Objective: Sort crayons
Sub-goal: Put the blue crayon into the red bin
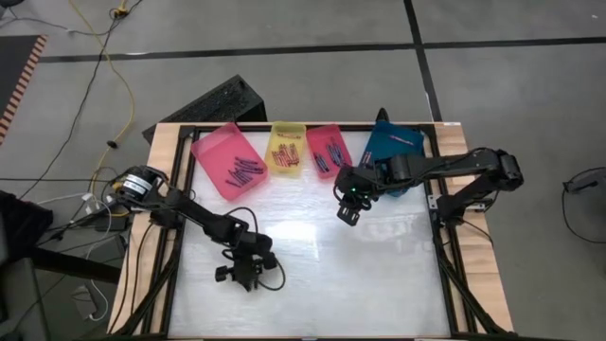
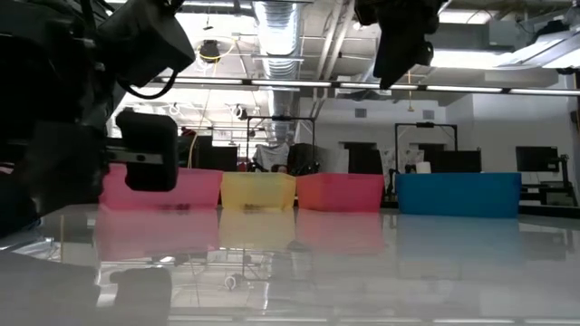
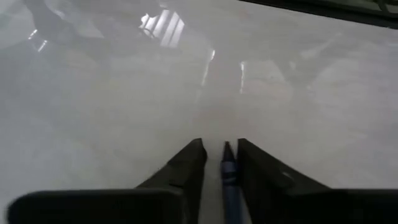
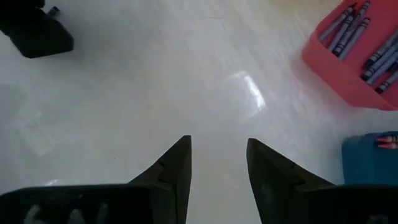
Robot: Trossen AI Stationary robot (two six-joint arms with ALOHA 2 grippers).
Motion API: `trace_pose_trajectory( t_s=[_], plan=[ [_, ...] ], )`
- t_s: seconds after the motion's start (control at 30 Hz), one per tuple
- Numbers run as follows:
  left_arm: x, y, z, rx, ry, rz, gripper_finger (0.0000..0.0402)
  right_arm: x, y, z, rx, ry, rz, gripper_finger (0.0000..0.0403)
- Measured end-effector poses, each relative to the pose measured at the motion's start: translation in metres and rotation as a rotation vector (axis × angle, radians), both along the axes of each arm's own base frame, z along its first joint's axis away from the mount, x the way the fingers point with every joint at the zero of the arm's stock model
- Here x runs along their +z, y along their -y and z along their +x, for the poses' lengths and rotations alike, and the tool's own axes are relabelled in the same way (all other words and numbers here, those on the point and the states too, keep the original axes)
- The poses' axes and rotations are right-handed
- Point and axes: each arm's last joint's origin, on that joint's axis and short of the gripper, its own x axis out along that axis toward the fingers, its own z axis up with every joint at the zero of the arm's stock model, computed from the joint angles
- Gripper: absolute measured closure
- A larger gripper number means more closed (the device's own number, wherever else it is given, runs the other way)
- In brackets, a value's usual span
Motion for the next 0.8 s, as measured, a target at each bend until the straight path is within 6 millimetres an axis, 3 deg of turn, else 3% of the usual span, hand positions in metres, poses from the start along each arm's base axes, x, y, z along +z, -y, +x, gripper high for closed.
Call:
trace_pose_trajectory(
  t_s=[0.2, 0.47, 0.63, 0.8],
  plan=[
    [-0.001, -0.002, 0.000, 0.011, -0.008, 0.009, 0.0388, 0.000, -0.004, 0.000, 0.008, 0.006, 0.004, 0.0255],
    [0.006, -0.001, 0.006, 0.181, -0.170, -0.047, 0.0392, 0.003, -0.009, 0.004, 0.020, 0.061, 0.011, 0.0255],
    [0.027, -0.002, 0.019, 0.349, -0.218, -0.099, 0.0401, 0.008, -0.016, 0.009, 0.049, 0.138, -0.001, 0.0255],
    [0.057, -0.005, 0.022, 0.439, -0.081, -0.076, 0.0400, 0.012, -0.026, 0.011, 0.058, 0.193, 0.011, 0.0255]
  ],
)
